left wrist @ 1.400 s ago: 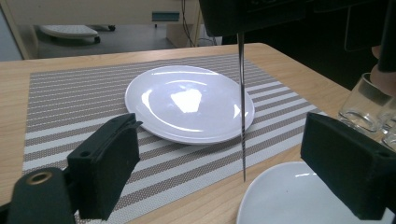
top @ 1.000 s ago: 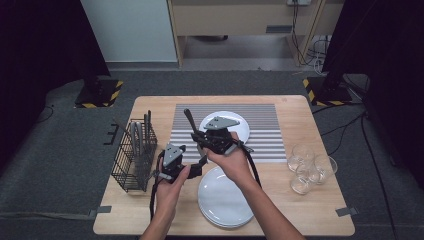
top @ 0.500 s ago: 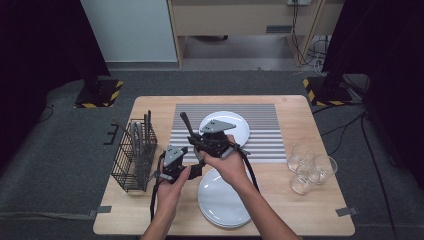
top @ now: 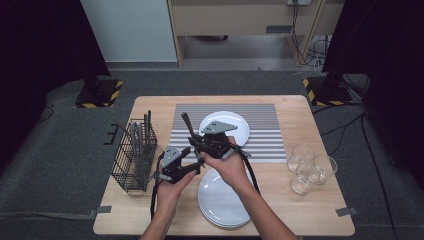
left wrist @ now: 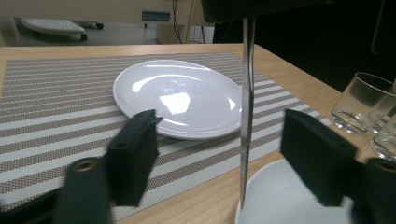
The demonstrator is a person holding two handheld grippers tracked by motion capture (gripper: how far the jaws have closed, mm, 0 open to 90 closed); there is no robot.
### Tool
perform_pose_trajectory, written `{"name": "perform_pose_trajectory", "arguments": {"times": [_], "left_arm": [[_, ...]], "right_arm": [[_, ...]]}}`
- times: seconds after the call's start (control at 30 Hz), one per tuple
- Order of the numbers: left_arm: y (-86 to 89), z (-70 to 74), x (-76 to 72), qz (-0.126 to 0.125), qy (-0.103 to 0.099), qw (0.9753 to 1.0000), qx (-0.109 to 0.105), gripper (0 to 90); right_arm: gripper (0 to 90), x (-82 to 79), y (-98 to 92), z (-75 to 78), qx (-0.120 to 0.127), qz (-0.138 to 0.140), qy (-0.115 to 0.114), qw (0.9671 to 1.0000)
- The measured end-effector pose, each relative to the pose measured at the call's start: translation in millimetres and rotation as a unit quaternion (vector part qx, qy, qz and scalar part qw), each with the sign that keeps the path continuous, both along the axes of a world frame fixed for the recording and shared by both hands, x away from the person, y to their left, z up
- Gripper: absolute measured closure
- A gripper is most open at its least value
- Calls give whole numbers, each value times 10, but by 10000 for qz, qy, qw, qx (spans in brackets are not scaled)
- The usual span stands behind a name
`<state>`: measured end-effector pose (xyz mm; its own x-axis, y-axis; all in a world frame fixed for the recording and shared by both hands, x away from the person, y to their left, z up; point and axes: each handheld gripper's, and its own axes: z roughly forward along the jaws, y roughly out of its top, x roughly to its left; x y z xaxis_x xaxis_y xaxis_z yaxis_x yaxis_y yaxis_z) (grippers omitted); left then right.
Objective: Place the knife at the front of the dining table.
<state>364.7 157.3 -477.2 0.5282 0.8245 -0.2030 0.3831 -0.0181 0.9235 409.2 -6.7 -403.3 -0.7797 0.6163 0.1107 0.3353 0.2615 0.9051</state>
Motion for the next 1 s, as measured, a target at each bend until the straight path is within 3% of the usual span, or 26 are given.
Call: {"name": "perform_pose_trajectory", "arguments": {"times": [0.1,0.13,0.17,0.23,0.57,1.0], "left_arm": [[21,-24,4,-38,114,9996,-240,497],[23,-30,5,-69,142,9995,-282,497],[15,-30,3,-106,123,9994,-292,568],[5,-29,-11,-133,83,9996,-244,631],[32,-39,-17,-156,190,9992,-328,861],[27,4,-64,-115,54,9996,-236,889]], "right_arm": [[800,1,8,-2,15,15,4,10000],[800,1,8,-2,15,15,4,10000],[800,-3,18,-6,7,35,13,10000],[800,-7,27,-13,-4,52,16,10000],[799,-4,30,-10,19,69,33,10000],[796,-36,56,13,80,71,0,9999]]}}
